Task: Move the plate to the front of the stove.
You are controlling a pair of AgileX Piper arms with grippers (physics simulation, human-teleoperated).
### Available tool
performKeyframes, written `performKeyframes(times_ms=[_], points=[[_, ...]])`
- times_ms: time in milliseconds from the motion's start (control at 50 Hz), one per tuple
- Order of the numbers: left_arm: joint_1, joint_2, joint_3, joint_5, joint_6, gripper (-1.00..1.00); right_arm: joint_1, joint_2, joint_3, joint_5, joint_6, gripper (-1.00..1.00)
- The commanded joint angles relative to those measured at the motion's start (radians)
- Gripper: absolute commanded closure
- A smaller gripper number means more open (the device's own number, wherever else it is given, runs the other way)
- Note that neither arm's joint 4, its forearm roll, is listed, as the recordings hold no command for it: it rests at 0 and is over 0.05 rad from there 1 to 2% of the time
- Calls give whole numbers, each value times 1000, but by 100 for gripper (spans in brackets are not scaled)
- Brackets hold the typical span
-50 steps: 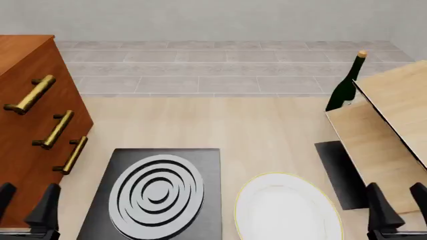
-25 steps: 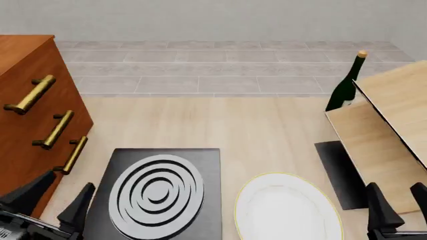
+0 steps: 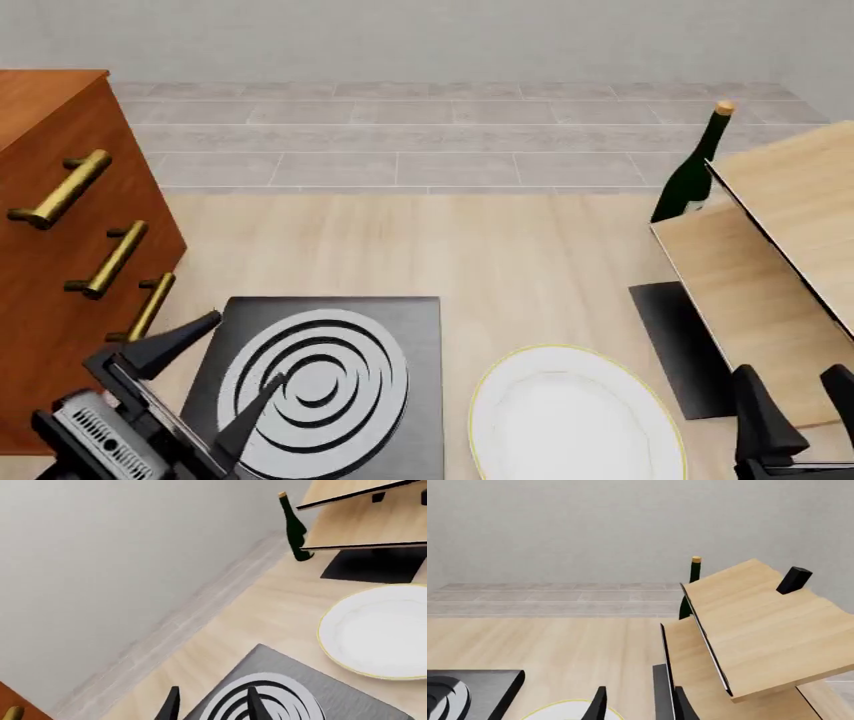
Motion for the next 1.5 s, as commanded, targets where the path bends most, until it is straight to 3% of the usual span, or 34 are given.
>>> performKeyframes(times_ms=[20, 120, 420, 440, 820, 880, 1180, 1240, 1500], points=[[-136, 108, -42, -56, 233, -100, 0, 1, 0, -1, 0, -100], [-211, 167, -77, -60, 315, -100, 0, 2, 2, -4, 0, -100], [-280, 256, -175, 6, 417, -100, 1, 2, 2, -4, 0, -100], [-289, 255, -200, 46, 404, -100, 1, 2, 2, -4, 0, -100], [-330, 335, -236, 68, 460, -100, 1, 2, 2, -4, 0, -100], [-330, 352, -225, 42, 493, -100, 0, 2, 2, -4, 0, -100], [-373, 465, -245, 38, 517, -100, 0, 2, 2, -4, 0, -100], [-378, 513, -225, -14, 559, -100, 0, 2, 2, -4, 0, -100], [-415, 554, -284, 33, 543, -100, 1, 2, 2, -4, 0, -100]])
